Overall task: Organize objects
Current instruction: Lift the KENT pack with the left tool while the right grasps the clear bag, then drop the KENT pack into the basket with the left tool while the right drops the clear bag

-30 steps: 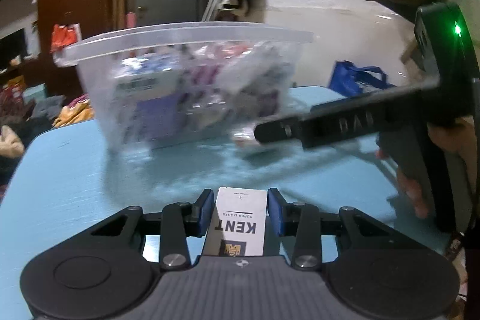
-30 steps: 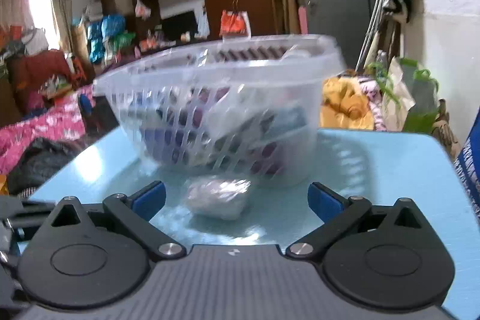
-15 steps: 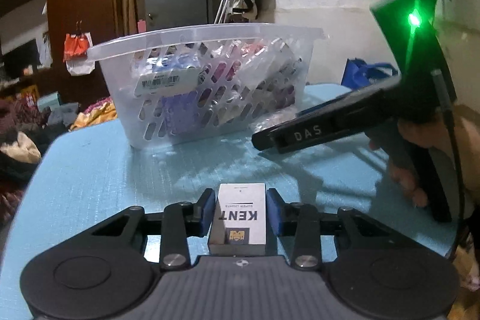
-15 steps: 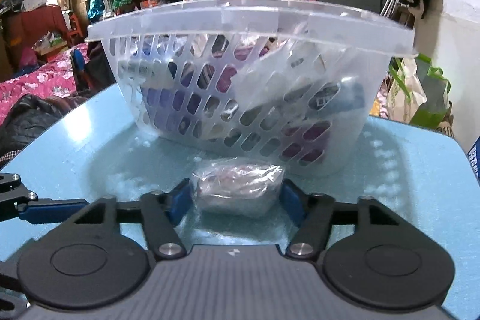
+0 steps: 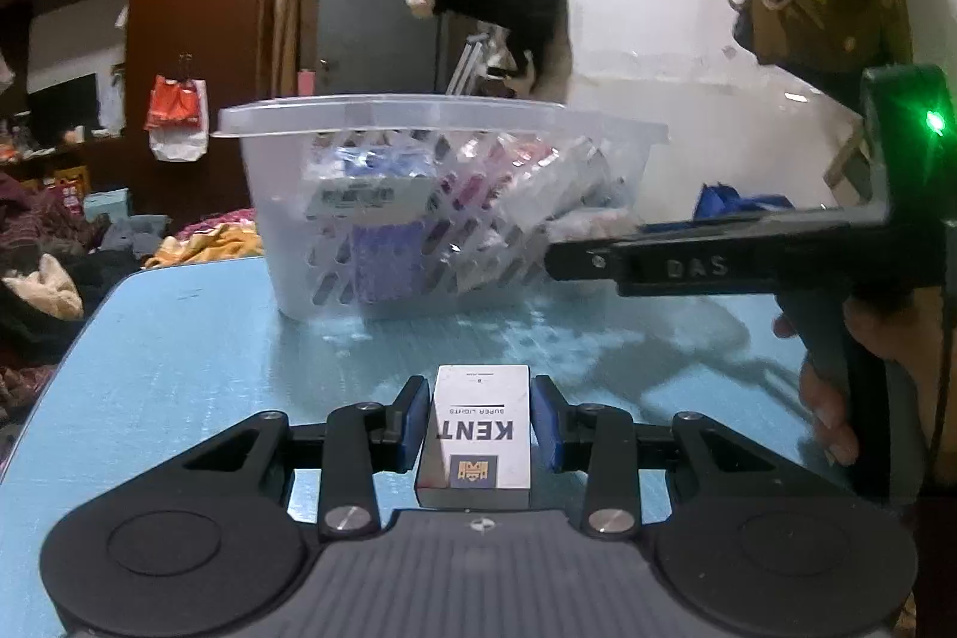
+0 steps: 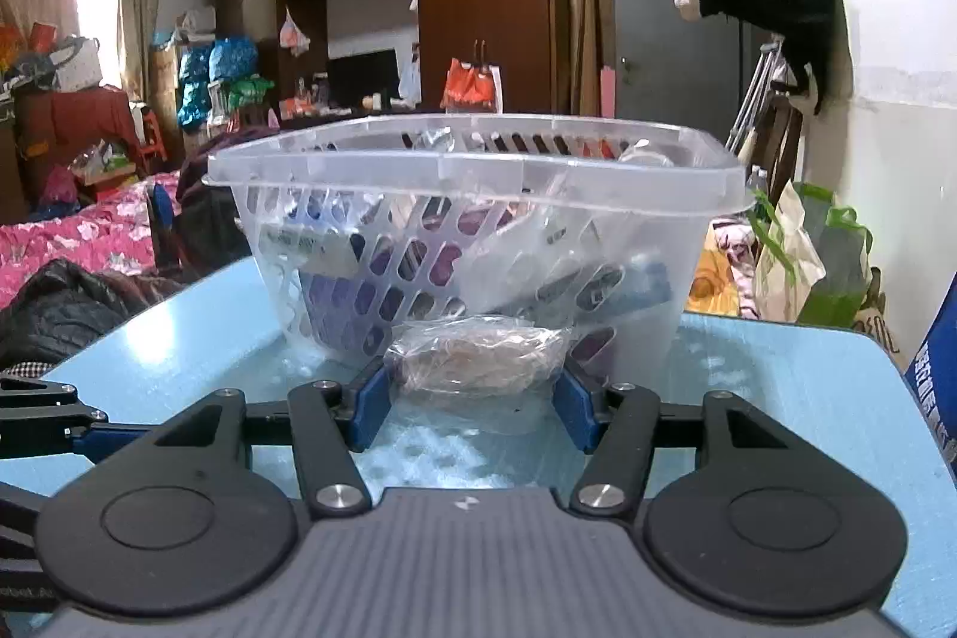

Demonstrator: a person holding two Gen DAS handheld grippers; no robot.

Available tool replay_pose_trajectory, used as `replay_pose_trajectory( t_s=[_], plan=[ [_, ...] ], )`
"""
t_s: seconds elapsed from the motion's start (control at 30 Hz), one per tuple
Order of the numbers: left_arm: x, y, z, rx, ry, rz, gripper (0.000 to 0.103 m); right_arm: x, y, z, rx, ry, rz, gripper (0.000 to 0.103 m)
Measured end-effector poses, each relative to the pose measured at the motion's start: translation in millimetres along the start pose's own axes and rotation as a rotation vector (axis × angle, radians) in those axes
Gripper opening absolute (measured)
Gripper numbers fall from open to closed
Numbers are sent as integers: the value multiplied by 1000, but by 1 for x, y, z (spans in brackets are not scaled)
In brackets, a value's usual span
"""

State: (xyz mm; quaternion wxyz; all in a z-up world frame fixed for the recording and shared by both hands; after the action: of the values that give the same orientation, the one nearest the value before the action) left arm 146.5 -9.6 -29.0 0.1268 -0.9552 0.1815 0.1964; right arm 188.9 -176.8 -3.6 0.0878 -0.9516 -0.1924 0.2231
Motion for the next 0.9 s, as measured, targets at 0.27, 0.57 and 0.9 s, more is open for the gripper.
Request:
replay_pose_trajectory(
  t_s=[0.27,0.57,0.9],
  plan=[
    [-18,-7,-15,-20,86,-50,41,-20,-4,0,14,79,-48,61],
    [-12,-64,-153,-61,186,-84,41,-41,-49,-93,-84,207,-72,61],
    [96,-112,-167,-134,-34,-162,80,70,-13,-147,14,44,53,86]
  ],
)
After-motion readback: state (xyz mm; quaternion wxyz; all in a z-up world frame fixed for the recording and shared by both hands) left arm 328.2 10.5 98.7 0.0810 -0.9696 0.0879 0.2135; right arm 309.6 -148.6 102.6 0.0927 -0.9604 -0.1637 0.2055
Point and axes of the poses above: each gripper's, at about its wrist camera, not at the fingertips, and x roughly the way its jaws point, y to its right, z to its underside, the point moved 5 cm from there along x, roughly the way its jaws point, and after that the axes turned 15 degrees about x, right-handed, at the moved point
